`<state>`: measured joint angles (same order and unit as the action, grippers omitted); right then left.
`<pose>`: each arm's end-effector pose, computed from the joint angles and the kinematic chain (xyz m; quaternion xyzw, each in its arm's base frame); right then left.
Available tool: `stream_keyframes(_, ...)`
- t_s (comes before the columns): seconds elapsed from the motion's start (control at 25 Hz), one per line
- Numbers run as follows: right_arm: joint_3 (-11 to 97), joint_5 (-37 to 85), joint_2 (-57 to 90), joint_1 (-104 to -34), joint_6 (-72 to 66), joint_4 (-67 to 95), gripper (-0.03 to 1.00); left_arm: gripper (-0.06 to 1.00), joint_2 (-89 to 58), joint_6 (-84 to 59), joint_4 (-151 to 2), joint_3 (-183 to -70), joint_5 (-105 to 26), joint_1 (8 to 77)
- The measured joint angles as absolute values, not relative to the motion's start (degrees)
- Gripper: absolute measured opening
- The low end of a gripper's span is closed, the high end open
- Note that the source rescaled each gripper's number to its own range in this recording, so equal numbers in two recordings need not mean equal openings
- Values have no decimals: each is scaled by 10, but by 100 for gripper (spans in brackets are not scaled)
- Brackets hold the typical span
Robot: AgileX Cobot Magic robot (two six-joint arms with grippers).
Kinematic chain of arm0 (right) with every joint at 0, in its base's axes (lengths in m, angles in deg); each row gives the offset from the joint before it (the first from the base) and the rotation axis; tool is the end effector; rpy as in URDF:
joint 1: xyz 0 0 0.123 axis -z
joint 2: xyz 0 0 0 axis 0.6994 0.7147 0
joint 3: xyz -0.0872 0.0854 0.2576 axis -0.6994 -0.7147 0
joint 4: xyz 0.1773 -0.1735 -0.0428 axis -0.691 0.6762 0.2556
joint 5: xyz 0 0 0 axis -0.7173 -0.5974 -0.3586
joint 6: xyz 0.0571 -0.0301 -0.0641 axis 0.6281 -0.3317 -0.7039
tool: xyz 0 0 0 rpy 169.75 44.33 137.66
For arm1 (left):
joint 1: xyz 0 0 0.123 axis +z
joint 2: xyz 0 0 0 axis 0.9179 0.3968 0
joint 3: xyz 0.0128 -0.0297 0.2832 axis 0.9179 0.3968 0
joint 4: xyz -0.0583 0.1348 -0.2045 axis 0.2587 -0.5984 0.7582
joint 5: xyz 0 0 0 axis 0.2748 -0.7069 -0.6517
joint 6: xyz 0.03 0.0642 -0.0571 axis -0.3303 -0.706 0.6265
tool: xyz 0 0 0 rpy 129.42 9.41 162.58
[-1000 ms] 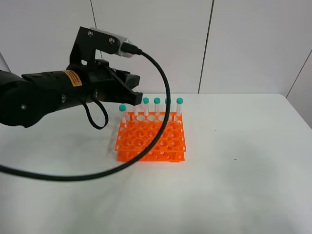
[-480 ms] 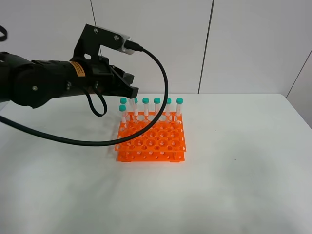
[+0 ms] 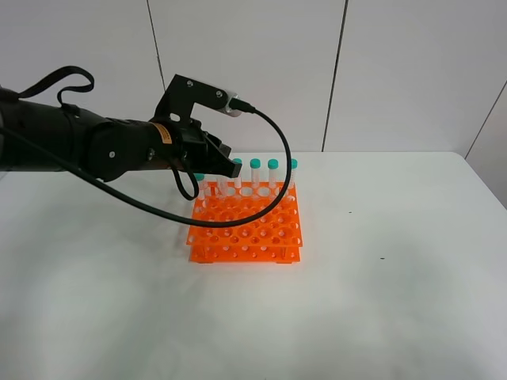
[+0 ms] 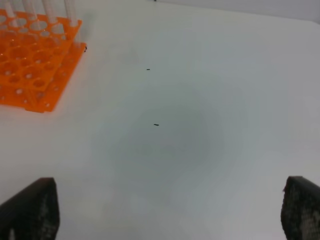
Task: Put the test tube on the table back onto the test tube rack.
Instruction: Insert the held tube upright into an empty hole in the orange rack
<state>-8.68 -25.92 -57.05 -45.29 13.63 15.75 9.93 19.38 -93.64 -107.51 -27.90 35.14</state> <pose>-0.0040 0.0082 0.2789 -0.0548 0.8424 0.0271 0.5354 0.3277 -0.2021 0.2387 0.2815 0.7967 -0.1186 0.5215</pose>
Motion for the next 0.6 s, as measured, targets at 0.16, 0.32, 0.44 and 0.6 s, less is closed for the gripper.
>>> stream_keyframes(0.16, -87, -259, -571, -453, 136, 157, 98, 0, 115, 215, -936, -1103, -293, 362)
stream_keyframes(0.32, -87, -259, -571, -453, 136, 157, 98, 0, 117, 219, -936, -1104, -282, 375)
stream_keyframes(0.44, -87, -259, -571, -453, 136, 157, 98, 0, 117, 220, -939, -1104, -281, 381)
stream_keyframes(0.6, -87, -259, -571, -453, 136, 157, 98, 0, 117, 217, -939, -1104, -289, 382)
